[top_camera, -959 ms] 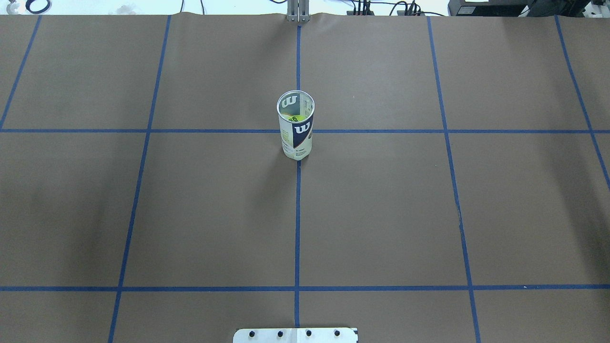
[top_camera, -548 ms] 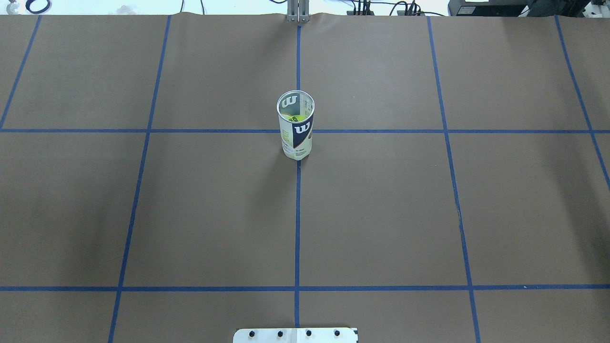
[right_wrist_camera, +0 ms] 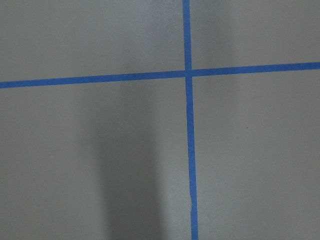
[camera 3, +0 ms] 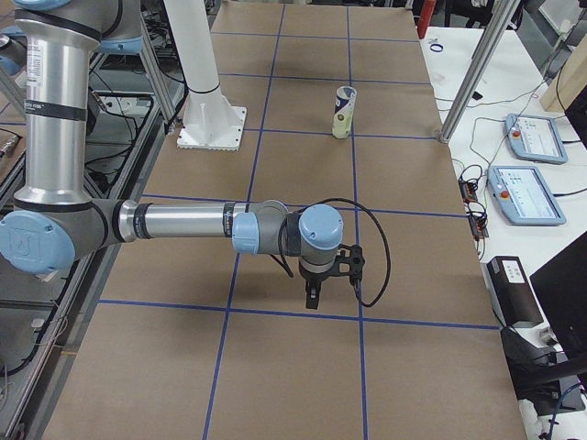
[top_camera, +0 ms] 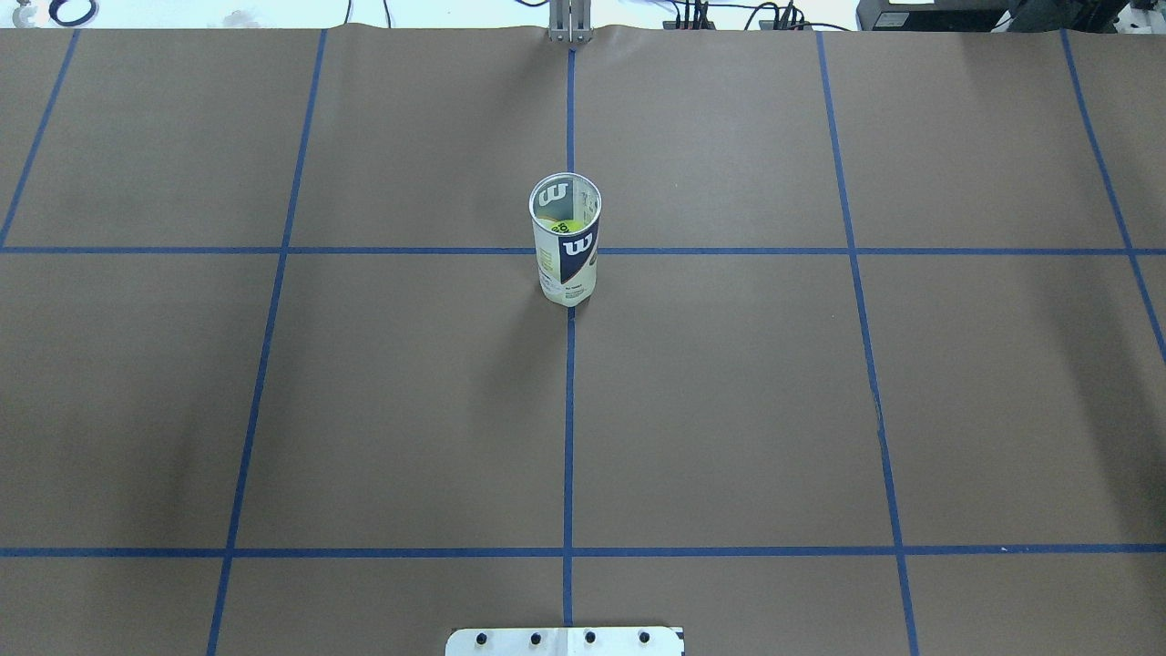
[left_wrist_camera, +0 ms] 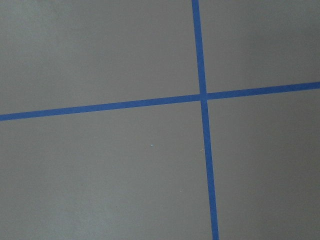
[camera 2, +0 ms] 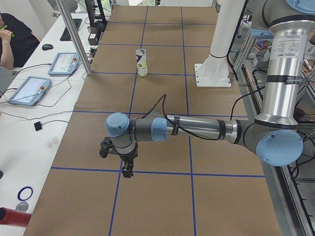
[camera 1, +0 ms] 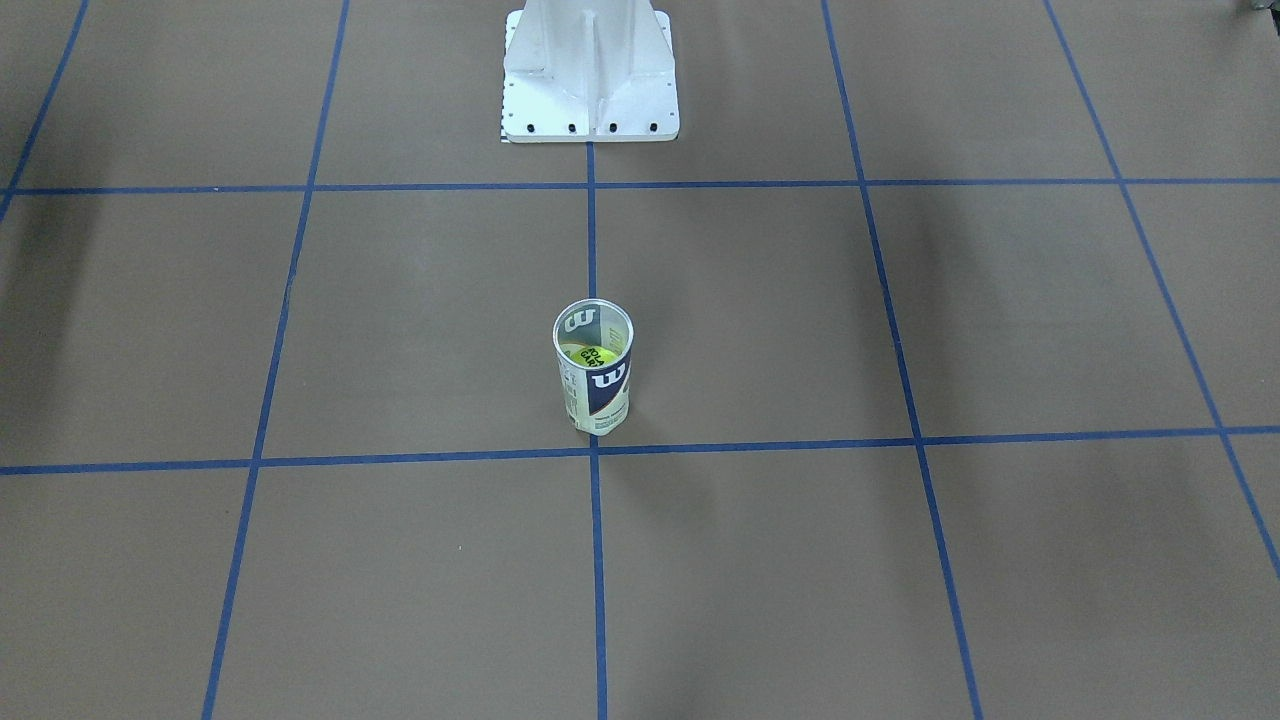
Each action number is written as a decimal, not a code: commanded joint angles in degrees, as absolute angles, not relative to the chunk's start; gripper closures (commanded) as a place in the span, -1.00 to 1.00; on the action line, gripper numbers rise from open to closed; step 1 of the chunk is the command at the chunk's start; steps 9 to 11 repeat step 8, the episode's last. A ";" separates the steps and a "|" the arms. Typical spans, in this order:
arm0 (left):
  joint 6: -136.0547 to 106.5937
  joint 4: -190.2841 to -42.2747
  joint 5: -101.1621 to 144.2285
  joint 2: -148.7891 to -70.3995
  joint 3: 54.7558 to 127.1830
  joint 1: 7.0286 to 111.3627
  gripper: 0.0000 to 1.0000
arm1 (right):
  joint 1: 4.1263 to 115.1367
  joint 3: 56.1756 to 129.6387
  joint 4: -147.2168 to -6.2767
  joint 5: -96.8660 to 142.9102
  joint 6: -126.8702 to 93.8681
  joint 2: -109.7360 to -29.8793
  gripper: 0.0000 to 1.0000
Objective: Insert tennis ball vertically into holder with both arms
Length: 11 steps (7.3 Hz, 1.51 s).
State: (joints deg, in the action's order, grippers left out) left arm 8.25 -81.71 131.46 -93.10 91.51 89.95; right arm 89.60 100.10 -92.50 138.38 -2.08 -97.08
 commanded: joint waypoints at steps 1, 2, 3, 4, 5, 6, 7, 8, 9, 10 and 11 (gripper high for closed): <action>8.26 -81.83 131.57 -92.90 91.49 89.82 -0.99 | 90.26 100.02 -92.64 138.34 -0.79 -97.47 -0.98; 8.26 -81.83 131.57 -92.90 91.41 89.82 -0.99 | 90.35 99.93 -92.64 138.34 -0.79 -97.56 -0.98; 8.26 -81.83 131.57 -92.90 91.23 89.82 -0.99 | 90.35 99.93 -92.64 138.34 -0.79 -97.56 -0.98; 8.26 -81.83 131.57 -92.90 91.14 89.91 -0.99 | 90.35 99.93 -92.55 138.34 -0.79 -97.56 -0.98; 8.26 -81.83 131.57 -92.99 91.14 89.83 -0.99 | 90.35 100.02 -92.55 138.34 -0.79 -97.56 -0.98; 8.17 -81.91 131.57 -92.99 90.97 89.82 -0.99 | 90.35 99.93 -92.55 138.34 -0.79 -97.47 -0.98; 8.26 -81.91 131.57 -93.08 90.88 89.82 -0.99 | 90.35 99.84 -92.64 138.34 -0.79 -97.56 -0.98; 8.26 -81.91 131.57 -93.08 90.88 89.82 -0.99 | 90.35 99.76 -92.55 138.34 -0.79 -97.65 -0.98; 8.26 -81.91 131.57 -93.08 90.88 89.82 -0.99 | 90.35 99.76 -92.55 138.34 -0.79 -97.65 -0.98; 8.26 -81.91 131.57 -93.08 90.88 89.82 -0.99 | 90.35 99.76 -92.55 138.34 -0.79 -97.65 -0.98; 8.26 -81.91 131.57 -93.08 90.88 89.82 -0.99 | 90.35 99.76 -92.55 138.34 -0.79 -97.65 -0.98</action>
